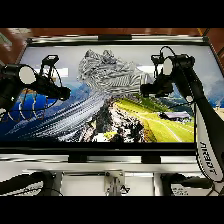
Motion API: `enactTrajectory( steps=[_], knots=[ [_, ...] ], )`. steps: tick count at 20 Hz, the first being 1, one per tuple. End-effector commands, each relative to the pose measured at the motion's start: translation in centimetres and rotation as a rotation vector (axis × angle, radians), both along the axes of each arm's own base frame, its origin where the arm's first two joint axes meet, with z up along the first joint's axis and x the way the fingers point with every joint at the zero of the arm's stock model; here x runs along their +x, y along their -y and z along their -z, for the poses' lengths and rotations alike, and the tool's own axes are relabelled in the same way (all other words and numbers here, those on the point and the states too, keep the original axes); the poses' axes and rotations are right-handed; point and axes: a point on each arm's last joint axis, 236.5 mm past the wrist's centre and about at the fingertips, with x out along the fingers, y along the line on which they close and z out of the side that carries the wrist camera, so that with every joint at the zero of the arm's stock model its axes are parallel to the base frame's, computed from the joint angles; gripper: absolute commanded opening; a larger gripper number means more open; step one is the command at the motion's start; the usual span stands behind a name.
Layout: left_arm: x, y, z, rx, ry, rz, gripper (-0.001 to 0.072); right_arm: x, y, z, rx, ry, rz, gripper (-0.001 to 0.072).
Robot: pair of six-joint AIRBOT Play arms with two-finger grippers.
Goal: Fold the shirts.
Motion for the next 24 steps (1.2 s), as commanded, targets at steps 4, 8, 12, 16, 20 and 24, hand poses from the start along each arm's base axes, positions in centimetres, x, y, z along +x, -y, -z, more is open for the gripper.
enactTrajectory(
  steps=[4, 8, 12, 16, 20, 24],
  knots=[
    [3.4, 1.2, -1.6, -0.062, 0.150, -0.021, 0.0386, 0.5, -0.1, -0.1, 0.006, 0.023, 0.001, 0.0624],
    [7.7, 3.1, -4.0, -0.194, 0.329, -0.087, 0.0387, 1.3, -1.0, -0.3, 0.043, 0.054, 0.009, 0.0624],
    [11.6, 2.7, -3.1, -0.207, 0.416, -0.120, 0.0693, 1.5, -1.0, -0.4, 0.043, 0.066, 0.007, 0.0624],
    [17.4, 1.4, 0.8, -0.145, 0.397, -0.095, 0.0720, 2.0, -1.1, -0.6, 0.064, 0.084, 0.060, 0.0624],
    [21.5, 2.7, 4.5, -0.137, 0.385, -0.070, 0.0720, 2.8, -1.3, -0.8, 0.076, 0.115, 0.069, 0.0624],
    [22.3, 2.9, 9.8, -0.132, 0.294, -0.092, 0.0719, 3.0, -1.4, -0.9, 0.082, 0.125, 0.077, 0.0624]
  ],
)
